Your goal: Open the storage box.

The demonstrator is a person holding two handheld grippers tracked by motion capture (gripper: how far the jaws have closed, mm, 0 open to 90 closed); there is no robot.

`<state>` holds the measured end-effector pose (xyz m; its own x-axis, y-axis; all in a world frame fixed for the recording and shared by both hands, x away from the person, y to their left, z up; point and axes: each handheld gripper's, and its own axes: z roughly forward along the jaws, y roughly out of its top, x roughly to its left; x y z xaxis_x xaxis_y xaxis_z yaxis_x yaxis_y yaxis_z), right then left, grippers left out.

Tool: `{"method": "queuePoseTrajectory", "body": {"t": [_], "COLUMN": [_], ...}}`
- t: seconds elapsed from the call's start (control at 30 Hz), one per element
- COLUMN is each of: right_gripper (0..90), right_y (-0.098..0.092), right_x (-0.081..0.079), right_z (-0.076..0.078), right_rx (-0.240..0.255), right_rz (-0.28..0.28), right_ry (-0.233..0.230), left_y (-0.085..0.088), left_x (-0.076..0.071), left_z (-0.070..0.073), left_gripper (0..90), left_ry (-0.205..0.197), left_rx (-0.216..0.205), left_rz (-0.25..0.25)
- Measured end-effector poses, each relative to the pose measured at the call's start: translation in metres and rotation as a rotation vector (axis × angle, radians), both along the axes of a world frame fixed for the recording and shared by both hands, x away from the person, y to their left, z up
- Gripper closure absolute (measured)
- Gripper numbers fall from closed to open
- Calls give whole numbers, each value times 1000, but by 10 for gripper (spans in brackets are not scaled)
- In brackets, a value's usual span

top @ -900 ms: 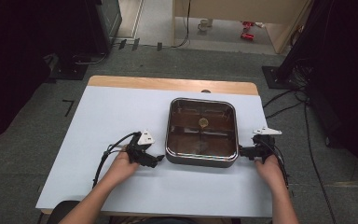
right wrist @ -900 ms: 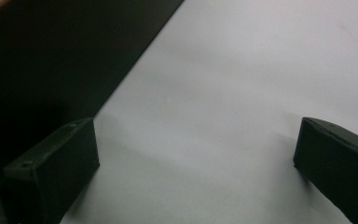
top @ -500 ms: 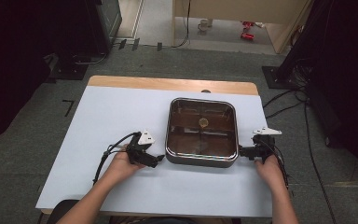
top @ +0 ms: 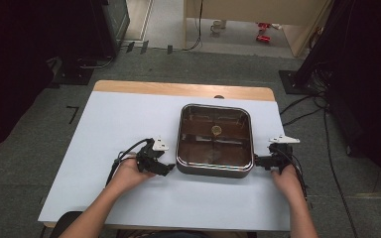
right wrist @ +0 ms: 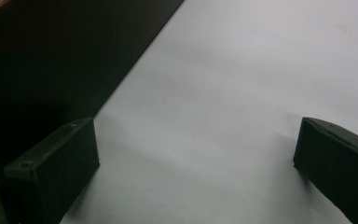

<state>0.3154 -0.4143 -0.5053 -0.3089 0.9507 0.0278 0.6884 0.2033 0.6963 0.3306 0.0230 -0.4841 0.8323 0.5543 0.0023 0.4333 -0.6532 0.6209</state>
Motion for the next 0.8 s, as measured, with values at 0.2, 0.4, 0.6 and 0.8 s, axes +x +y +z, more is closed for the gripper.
{"method": "queuePoseTrajectory", "body": {"t": [0.2, 0.4, 0.6, 0.8], "right_gripper": [0, 0, 0, 0], "right_y": [0, 0, 0, 0], "right_x": [0, 0, 0, 0], "right_z": [0, 0, 0, 0], "right_rx": [0, 0, 0, 0], "right_rz": [0, 0, 0, -1], "right_ry": [0, 0, 0, 0], "left_y": [5, 11, 12, 14], "left_x": [4, 9, 9, 5], "left_z": [5, 14, 29, 45], "left_gripper": [378, 394, 394, 403], "left_ry": [50, 140, 115, 85], "left_rx": [3, -58, -74, -87], "left_rz": [1, 13, 11, 2]}}
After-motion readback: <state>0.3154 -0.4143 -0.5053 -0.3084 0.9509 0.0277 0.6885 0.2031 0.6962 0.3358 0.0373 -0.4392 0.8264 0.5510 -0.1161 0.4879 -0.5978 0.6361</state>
